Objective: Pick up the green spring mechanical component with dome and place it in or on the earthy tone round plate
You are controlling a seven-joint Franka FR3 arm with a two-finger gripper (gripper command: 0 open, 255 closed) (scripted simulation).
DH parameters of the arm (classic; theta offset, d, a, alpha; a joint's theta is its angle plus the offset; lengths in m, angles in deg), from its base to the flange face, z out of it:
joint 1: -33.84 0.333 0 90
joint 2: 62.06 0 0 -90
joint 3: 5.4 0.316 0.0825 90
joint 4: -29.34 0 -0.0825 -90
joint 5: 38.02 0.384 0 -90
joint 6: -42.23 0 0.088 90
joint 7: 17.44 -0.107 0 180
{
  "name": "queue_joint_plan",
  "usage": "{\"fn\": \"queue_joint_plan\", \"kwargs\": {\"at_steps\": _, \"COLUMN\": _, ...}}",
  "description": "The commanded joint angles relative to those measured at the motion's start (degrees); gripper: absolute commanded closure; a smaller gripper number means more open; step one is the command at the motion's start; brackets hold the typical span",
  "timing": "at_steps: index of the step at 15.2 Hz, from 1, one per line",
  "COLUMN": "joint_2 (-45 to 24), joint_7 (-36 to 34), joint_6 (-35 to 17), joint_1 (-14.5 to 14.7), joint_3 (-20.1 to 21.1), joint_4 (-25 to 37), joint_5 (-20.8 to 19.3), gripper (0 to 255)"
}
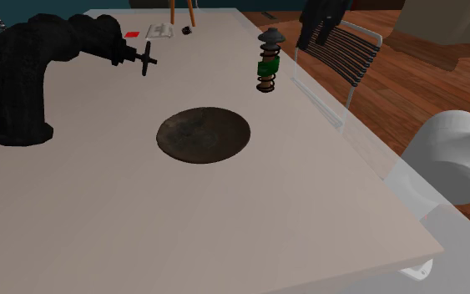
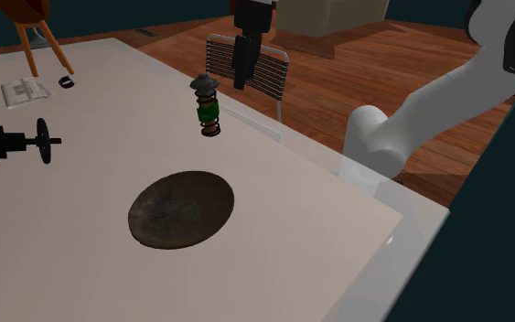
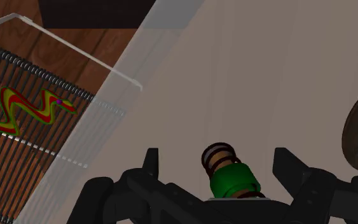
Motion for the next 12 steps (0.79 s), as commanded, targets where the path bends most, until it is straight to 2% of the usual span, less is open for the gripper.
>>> {"fn": "queue_joint_plan", "kwargs": {"at_steps": 1, "joint_2": 0.0, "joint_7": 0.0, "joint_6": 0.0, "joint_1": 0.0, "joint_3": 0.0, "joint_4": 0.0, "joint_5": 0.0, "gripper": 0}}
{"fn": "queue_joint_plan", "kwargs": {"at_steps": 9, "joint_2": -24.4, "joint_7": -2.8, "joint_6": 12.6, "joint_1": 1.5, "joint_3": 6.5, "joint_4": 28.3, "joint_5": -4.6, "gripper": 0}}
{"fn": "queue_joint_plan", "kwargs": {"at_steps": 12, "joint_2": -23.5, "joint_7": -2.8, "joint_6": 10.2, "joint_1": 1.5, "joint_3": 6.5, "joint_4": 25.1, "joint_5": -4.5, "gripper": 0}}
